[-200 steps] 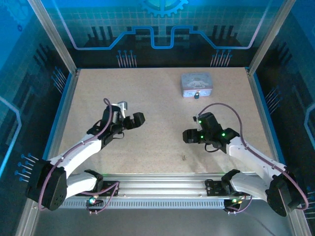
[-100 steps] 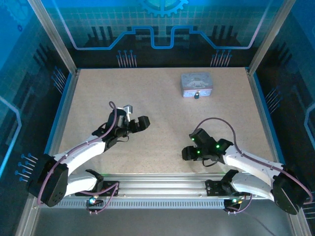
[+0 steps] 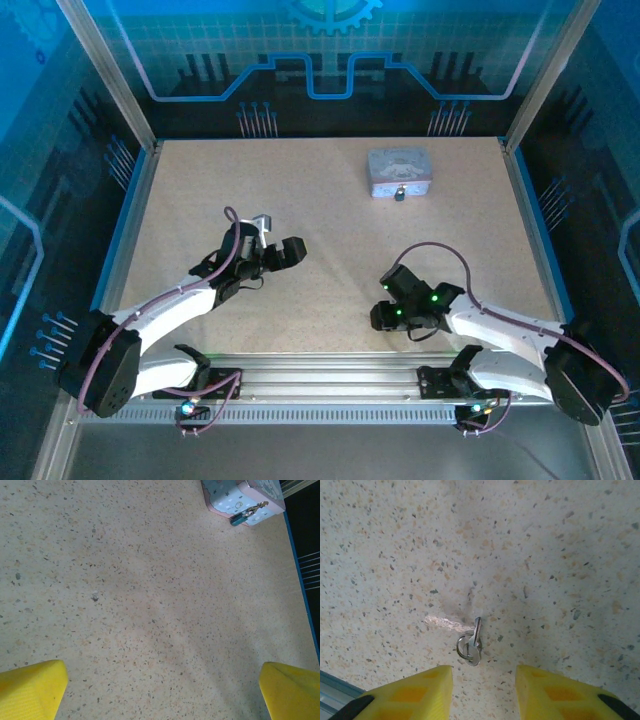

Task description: Unlock a padlock with a key

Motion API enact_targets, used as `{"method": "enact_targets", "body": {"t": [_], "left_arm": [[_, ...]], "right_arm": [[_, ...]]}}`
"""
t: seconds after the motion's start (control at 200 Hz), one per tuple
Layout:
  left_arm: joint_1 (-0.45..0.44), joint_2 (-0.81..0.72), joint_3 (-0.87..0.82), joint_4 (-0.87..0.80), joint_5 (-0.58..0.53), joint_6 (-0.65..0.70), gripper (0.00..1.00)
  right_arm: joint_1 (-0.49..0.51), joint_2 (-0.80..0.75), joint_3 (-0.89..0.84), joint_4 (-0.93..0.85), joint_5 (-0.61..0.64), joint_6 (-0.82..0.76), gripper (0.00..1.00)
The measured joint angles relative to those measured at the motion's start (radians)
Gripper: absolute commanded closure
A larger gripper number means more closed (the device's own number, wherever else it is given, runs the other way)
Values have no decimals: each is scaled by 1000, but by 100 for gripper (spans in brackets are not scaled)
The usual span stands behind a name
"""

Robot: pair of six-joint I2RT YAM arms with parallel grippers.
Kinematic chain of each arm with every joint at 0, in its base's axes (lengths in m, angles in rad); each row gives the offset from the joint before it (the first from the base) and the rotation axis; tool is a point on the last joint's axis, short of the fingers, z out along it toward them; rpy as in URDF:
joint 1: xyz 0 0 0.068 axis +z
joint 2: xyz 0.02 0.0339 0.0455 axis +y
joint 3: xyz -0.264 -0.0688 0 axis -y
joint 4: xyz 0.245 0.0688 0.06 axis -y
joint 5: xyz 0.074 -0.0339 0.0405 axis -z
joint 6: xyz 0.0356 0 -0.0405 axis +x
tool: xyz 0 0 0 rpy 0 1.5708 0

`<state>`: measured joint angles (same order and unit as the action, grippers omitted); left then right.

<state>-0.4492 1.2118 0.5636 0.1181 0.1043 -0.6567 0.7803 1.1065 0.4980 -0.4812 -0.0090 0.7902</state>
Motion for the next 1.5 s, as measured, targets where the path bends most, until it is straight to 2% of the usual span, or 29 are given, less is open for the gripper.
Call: {"method": "enact_targets", "body": {"t": [0.905,1.141,1.501], "left_arm": [[0,0,-12,8,2,0,1],[0,0,-12,8,2,0,1],[0,0,-12,7,2,0,1]], "right_arm": [[32,168,54,34,-22,-12,69],[32,196,68,25,-18,-13,75],[33,203,84,29,-26,-32,93]]}}
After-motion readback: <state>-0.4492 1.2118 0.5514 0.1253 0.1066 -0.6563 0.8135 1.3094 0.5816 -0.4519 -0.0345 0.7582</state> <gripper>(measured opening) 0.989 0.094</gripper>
